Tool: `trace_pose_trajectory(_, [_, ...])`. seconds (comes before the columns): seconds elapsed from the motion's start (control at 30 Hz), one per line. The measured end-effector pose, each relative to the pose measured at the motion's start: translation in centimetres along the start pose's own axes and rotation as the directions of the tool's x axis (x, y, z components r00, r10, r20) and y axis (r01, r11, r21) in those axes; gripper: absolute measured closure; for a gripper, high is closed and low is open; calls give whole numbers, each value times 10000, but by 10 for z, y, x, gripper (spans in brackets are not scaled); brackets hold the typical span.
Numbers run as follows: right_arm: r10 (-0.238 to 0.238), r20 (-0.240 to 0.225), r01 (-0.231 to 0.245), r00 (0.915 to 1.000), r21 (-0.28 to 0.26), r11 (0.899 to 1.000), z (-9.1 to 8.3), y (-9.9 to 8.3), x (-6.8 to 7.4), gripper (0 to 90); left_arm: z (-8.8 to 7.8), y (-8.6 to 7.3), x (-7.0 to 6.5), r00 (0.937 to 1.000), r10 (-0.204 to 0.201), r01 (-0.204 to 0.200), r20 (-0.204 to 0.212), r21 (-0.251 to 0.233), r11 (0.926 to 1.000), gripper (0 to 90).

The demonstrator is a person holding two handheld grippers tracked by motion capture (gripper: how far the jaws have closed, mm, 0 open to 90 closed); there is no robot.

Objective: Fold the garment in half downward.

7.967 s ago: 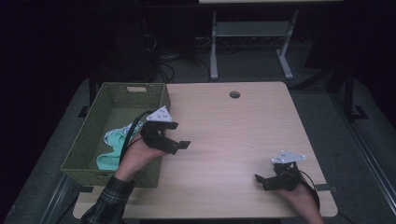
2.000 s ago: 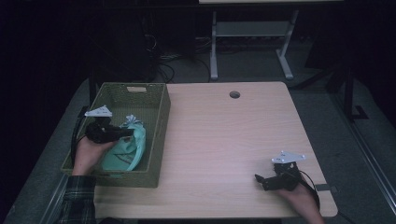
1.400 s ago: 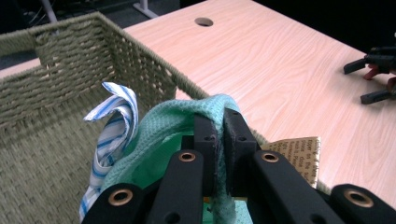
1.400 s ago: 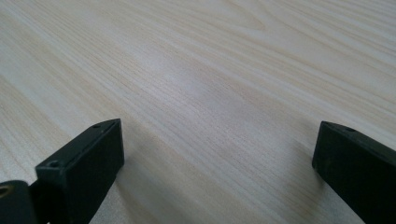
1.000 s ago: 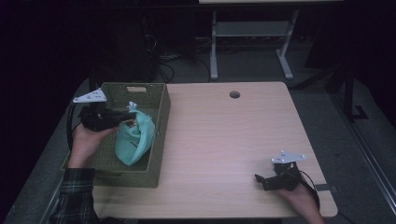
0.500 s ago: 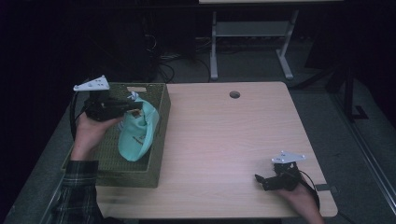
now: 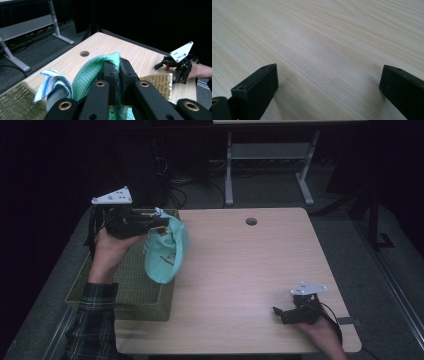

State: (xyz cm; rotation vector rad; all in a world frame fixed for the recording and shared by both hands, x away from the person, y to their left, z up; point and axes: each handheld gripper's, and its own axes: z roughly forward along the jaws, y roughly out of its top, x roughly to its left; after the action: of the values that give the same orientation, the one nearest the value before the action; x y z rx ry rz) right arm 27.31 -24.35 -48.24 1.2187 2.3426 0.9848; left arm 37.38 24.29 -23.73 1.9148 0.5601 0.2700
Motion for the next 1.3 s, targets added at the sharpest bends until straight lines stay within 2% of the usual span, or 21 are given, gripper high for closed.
trace_pose_trajectory(0.3, [-2, 0, 2, 10000, -3, 10000, 0, 0, 0, 17, 22, 9, -8, 9997, 110, -109, 240, -21, 9999, 854])
trace_pose_trajectory(0.4, [-4, -2, 4, 10000, -1, 10000, 0, 0, 0, 17, 35, 13, -14, 9995, 115, -115, 294, -10, 9999, 854])
trace_pose_trajectory(0.8, [-4, -2, 4, 10000, -2, 10000, 0, 0, 0, 17, 72, 16, -30, 9986, 208, -219, 491, 216, 9995, 855])
trace_pose_trajectory(0.9, [6, -6, -6, 10000, -4, 10000, 0, 0, 0, 17, 89, 14, -40, 9979, 311, -332, 563, 364, 9988, 855])
trace_pose_trajectory(1.1, [25, -11, -25, 10000, 2, 10000, 0, 0, 0, 17, 113, 7, -55, 9960, 288, -330, 840, 494, 9982, 855])
trace_pose_trajectory(1.13, [28, -7, -28, 10000, 0, 10000, 0, 0, 0, 17, 113, 7, -55, 9960, 288, -330, 840, 494, 9982, 855])
trace_pose_trajectory(1.17, [25, -8, -25, 10000, 1, 10000, 0, 0, 0, 17, 121, 3, -60, 9956, 329, -383, 881, 604, 9974, 855])
trace_pose_trajectory(1.3, [12, -4, -12, 10000, -2, 10000, 0, 0, 0, 17, 136, -4, -70, 9953, 375, -447, 894, 804, 9958, 855])
